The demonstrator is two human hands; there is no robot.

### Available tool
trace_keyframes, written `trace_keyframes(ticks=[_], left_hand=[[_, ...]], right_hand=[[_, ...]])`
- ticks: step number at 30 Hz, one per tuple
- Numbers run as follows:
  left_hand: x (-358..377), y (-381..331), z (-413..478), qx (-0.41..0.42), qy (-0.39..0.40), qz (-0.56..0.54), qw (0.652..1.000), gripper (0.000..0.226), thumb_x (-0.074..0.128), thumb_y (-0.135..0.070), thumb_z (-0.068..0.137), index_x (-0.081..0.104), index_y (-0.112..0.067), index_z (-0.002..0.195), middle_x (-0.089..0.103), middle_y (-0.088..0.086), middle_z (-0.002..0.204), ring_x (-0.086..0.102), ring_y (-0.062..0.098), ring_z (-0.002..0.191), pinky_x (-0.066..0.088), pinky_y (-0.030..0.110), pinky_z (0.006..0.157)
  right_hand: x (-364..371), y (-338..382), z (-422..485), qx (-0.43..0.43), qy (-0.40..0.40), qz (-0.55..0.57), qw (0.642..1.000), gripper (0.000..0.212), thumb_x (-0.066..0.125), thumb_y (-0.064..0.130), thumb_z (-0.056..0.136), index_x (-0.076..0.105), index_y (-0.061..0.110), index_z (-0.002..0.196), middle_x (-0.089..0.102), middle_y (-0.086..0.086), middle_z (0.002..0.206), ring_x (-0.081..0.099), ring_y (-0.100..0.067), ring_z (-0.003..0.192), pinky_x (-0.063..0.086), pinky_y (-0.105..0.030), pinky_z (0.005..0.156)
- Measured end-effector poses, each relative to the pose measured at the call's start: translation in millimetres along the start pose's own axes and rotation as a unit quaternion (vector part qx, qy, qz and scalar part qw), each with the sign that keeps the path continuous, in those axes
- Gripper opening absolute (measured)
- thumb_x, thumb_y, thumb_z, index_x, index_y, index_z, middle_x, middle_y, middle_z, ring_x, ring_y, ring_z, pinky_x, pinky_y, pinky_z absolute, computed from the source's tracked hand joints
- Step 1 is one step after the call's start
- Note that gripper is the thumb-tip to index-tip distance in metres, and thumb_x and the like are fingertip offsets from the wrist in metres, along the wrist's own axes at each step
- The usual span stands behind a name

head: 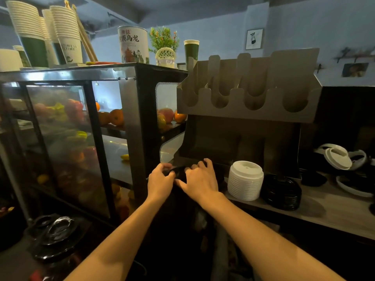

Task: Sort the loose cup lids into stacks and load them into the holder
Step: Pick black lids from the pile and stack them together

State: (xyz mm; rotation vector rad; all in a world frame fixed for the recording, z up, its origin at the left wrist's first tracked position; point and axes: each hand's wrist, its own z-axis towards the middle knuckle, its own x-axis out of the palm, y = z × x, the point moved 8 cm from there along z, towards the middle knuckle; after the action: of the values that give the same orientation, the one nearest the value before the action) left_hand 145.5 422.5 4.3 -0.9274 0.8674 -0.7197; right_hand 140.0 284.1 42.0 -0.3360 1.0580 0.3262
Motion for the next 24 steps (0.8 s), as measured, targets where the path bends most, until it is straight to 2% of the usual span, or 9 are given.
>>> trace_keyframes(ticks=[6,9,12,16,21,24], left_hand=[[2,-9,-3,0.005,-0.015,0.001,1.000,0.030,0.060,-0.010,0.099,0.062,-0.014,0.129,0.065,0.000,0.120,0.058,0.009,0.108,0.043,0.015,0.079],[2,-24,-5,0.025,-0.027,-0.015,0.999,0.027,0.056,-0.013,0.101,0.063,-0.015,0.128,0.064,-0.002,0.118,0.059,0.010,0.109,0.047,0.020,0.086],[6,-53,-12,0.083,-0.017,-0.059,0.995,0.022,0.057,-0.010,0.100,0.064,-0.018,0.119,0.064,-0.007,0.112,0.061,0.009,0.110,0.049,0.022,0.094],[21,-104,-26,0.131,0.011,-0.132,0.983,0.019,0.057,-0.009,0.101,0.064,-0.020,0.115,0.067,-0.008,0.107,0.064,0.004,0.104,0.050,0.016,0.087],[56,-159,-49,0.169,0.024,-0.159,0.972,0.018,0.059,-0.014,0.099,0.064,-0.026,0.112,0.070,-0.011,0.103,0.066,-0.001,0.099,0.049,0.013,0.086],[86,-193,-72,0.182,0.049,-0.190,0.964,0.018,0.059,-0.013,0.100,0.064,-0.029,0.107,0.072,-0.008,0.105,0.066,0.003,0.103,0.049,0.020,0.094]], right_hand=[[-6,2,-1,-0.016,0.000,0.000,1.000,0.058,0.036,0.062,0.097,0.065,0.018,0.124,0.064,-0.006,0.125,0.053,-0.026,0.122,0.023,-0.046,0.112],[-26,-5,-4,-0.002,-0.074,0.045,0.996,0.047,0.041,0.051,0.099,0.066,0.018,0.122,0.063,-0.006,0.124,0.055,-0.024,0.116,0.035,-0.040,0.102],[-52,-23,-7,0.021,-0.134,0.121,0.983,0.033,0.046,0.036,0.099,0.066,0.019,0.118,0.062,-0.003,0.119,0.056,-0.021,0.108,0.045,-0.036,0.090],[-94,-51,-17,0.018,-0.195,0.181,0.964,0.019,0.052,0.028,0.098,0.067,0.021,0.108,0.061,0.002,0.109,0.057,-0.014,0.098,0.055,-0.034,0.073],[-136,-109,-48,0.045,-0.231,0.219,0.947,0.013,0.057,0.029,0.097,0.066,0.023,0.104,0.058,0.008,0.107,0.056,-0.007,0.093,0.053,-0.025,0.069],[-152,-157,-80,0.082,-0.252,0.220,0.939,0.011,0.060,0.029,0.097,0.067,0.023,0.103,0.059,0.009,0.108,0.056,-0.005,0.088,0.047,-0.016,0.065]])
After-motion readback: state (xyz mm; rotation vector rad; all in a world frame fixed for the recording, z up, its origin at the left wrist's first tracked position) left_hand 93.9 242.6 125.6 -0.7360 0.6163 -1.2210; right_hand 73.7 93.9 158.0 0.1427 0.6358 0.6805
